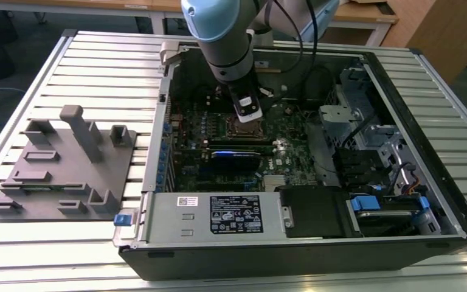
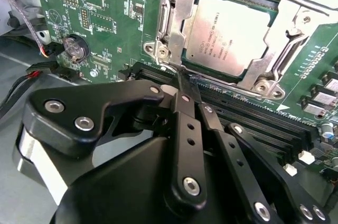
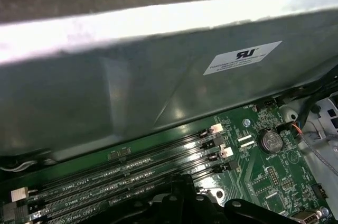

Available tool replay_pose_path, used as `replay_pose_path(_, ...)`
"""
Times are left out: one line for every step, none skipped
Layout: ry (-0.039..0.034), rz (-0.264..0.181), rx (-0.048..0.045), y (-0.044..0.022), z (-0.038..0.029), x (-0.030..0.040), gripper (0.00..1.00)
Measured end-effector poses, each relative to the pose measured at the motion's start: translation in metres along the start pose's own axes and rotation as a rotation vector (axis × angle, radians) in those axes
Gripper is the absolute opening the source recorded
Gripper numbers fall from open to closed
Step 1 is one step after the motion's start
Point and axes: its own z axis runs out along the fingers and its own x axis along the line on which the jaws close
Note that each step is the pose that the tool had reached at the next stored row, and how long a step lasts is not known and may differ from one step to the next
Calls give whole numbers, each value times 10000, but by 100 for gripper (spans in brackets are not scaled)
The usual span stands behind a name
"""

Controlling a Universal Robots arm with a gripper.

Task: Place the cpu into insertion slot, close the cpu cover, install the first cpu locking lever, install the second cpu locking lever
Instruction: 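Install the first cpu locking lever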

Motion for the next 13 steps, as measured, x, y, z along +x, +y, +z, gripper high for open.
replay_pose_path(7, 10, -26, 0, 0, 0, 10)
replay_pose_path(14, 18, -50, -1, 0, 0, 10)
replay_pose_path(21, 26, -72, -1, 0, 0, 10)
replay_pose_path(27, 34, -94, -2, -1, 0, 10)
replay_pose_path(32, 39, -108, -3, -1, -1, 10)
replay_pose_path(33, 41, -113, -3, -1, -1, 10)
replay_pose_path(33, 42, -115, -3, -1, -1, 10)
replay_pose_path(33, 42, -116, -3, -2, -1, 10)
replay_pose_path(34, 41, -116, -2, -5, -2, 10)
replay_pose_path(34, 41, -117, 0, -9, -3, 10)
replay_pose_path(35, 41, -116, 3, -17, -5, 10)
replay_pose_path(36, 42, -116, 7, -26, -7, 10)
replay_pose_path(36, 42, -115, 11, -37, -9, 10)
